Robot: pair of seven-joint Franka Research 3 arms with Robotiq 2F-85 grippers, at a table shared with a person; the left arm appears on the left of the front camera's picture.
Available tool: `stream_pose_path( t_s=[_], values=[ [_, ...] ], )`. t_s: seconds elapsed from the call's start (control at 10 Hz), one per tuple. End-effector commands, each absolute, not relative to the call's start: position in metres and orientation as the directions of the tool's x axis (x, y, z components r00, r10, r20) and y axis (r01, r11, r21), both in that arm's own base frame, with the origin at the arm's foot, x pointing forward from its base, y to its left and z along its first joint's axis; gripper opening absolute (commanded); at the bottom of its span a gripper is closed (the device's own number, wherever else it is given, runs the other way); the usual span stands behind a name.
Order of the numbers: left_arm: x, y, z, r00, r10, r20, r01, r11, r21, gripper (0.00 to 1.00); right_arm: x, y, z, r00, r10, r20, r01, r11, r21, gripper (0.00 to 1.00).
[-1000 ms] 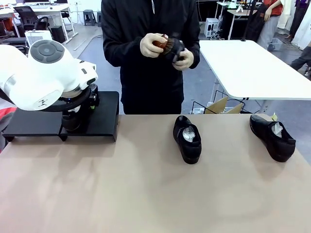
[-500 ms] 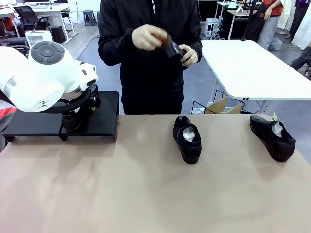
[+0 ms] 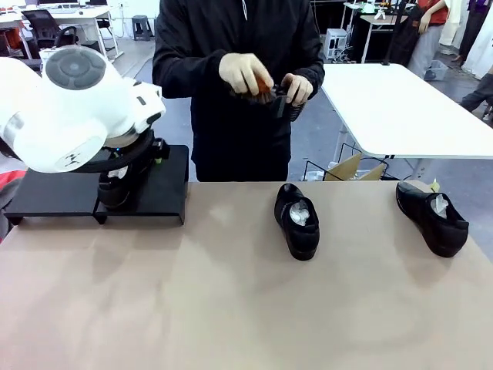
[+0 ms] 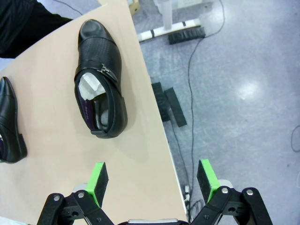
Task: Organize the shoes by placing them on the stand.
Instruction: Pick up one Shoe and place it in the middle of the table.
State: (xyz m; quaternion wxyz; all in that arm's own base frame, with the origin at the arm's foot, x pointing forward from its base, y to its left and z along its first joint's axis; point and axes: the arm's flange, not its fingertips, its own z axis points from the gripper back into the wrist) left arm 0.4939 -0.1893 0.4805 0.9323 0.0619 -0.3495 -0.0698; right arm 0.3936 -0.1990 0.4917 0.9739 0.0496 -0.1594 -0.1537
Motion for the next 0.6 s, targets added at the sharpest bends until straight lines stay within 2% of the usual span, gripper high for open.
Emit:
stream_pose_path(
  t_s=[0.0, 0.1, 0.4, 0.5],
  values=[
    [0.449, -0.184, 0.513, 0.752, -0.136, 0.645, 0.062, 0.989, 0.136, 1.0, 0.393, -0.199, 0.493, 0.901, -0.312, 0.301, 0.28, 0.949, 0.143, 1.0],
    [0.431, -0.184, 0.521, 0.777, -0.106, 0.621, 0.065, 0.994, 0.088, 1.0, 0.394, -0.199, 0.492, 0.902, -0.315, 0.295, 0.284, 0.948, 0.146, 1.0],
    [0.411, -0.183, 0.492, 0.932, -0.161, 0.325, 0.172, 0.985, -0.007, 1.0, 0.367, -0.167, 0.501, 0.96, -0.11, 0.257, 0.072, 0.986, 0.15, 1.0],
    [0.413, -0.174, 0.477, 0.947, -0.158, 0.281, 0.18, 0.982, -0.055, 1.0, 0.359, -0.154, 0.505, 0.966, -0.058, 0.25, 0.02, 0.988, 0.15, 1.0]
  ],
)
